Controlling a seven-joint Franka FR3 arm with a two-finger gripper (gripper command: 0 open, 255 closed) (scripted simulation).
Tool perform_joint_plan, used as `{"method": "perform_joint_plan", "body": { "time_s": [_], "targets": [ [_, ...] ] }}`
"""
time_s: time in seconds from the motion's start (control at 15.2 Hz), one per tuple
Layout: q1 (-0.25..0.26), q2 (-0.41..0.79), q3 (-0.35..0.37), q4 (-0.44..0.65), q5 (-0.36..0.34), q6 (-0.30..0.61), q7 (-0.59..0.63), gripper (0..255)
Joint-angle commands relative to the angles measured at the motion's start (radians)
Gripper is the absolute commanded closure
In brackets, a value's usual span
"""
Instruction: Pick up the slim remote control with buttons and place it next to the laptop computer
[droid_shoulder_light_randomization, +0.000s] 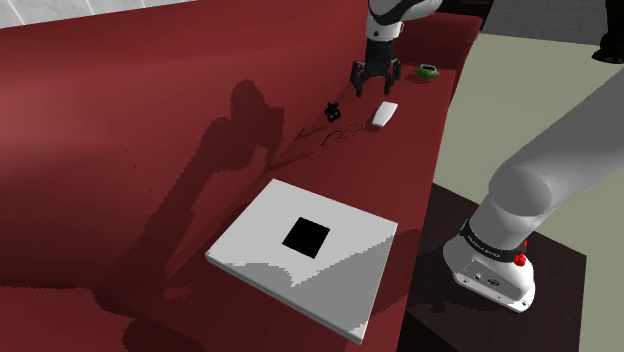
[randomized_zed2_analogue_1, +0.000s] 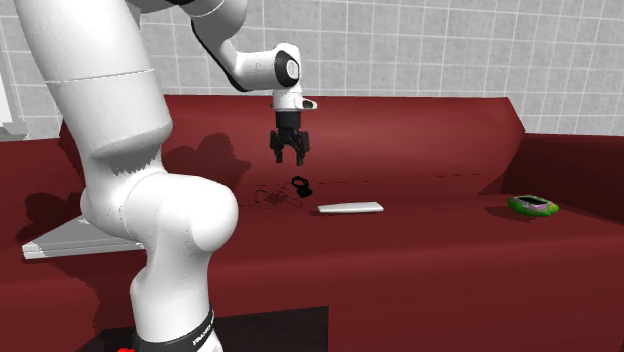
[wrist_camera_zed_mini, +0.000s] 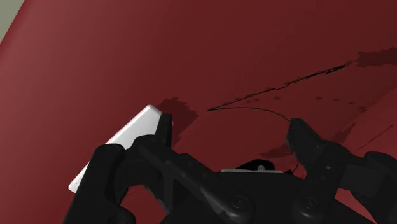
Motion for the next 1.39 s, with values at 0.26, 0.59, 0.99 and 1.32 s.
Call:
{"method": "perform_joint_plan", "body": {
  "time_s": [0.26,0.59,0.99,1.32],
  "targets": [
    [-0.064,0.161,-0.045,0.067,-0.003,0.1,0.138,0],
    [-0.114,0.277,-0.091,0.119,0.006,0.169,0.239,0],
    [-0.171,0.402,-0.152,0.174,0.033,0.243,0.348,0],
    [-0.172,0.431,-0.151,0.153,0.039,0.293,0.346,0]
  ]
}}
